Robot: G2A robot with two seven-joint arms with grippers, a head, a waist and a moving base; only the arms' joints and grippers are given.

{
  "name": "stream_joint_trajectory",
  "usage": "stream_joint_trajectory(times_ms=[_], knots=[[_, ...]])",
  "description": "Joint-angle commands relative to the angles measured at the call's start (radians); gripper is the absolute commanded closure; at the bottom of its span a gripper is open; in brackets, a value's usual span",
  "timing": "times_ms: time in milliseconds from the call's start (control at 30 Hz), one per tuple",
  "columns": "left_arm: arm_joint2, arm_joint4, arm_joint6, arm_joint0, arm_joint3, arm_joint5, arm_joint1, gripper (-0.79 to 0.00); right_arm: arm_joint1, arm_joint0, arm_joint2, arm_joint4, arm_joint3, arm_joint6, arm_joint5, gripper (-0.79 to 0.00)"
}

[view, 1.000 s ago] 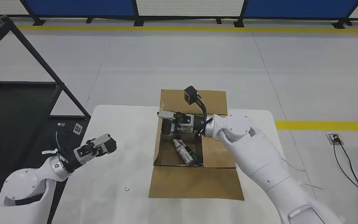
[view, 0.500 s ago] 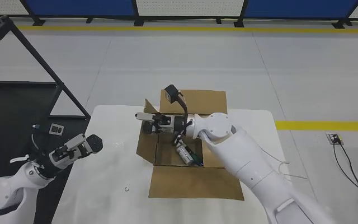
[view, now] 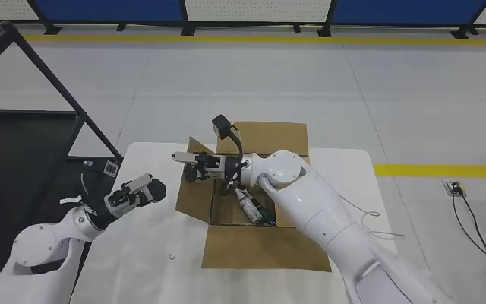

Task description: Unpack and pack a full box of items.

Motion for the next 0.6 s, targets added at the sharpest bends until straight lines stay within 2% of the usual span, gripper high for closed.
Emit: stream_joint_trajectory(times_ms=[0,167,267,367,433,567], knots=[[0.001,0.024,0.024,0.01,0.029,0.0,0.001,-0.785,-0.005,0.003,0.006,0.002,0.017,0.005,-0.009,-0.785],[-0.007,0.044,0.013,0.061,0.081,-0.008,0.005,-0.785,-0.014,0.008,0.021,0.0,0.045,0.018,-0.021,-0.785],[0.016,0.04,0.043,0.086,0.108,-0.017,0.0,-0.785,-0.018,0.011,0.03,-0.004,0.052,0.024,-0.029,-0.785],[0.061,0.122,0.153,0.079,0.147,-0.018,-0.008,-0.785,-0.021,0.015,0.038,-0.009,0.058,0.031,-0.033,-0.785],[0.101,0.088,0.228,0.068,0.168,0.003,-0.021,-0.785,-0.023,0.018,0.044,-0.013,0.062,0.034,-0.034,-0.785],[0.142,0.093,0.276,0.051,0.18,0.03,-0.031,-0.785,-0.026,0.021,0.055,-0.024,0.068,0.04,-0.035,-0.785]])
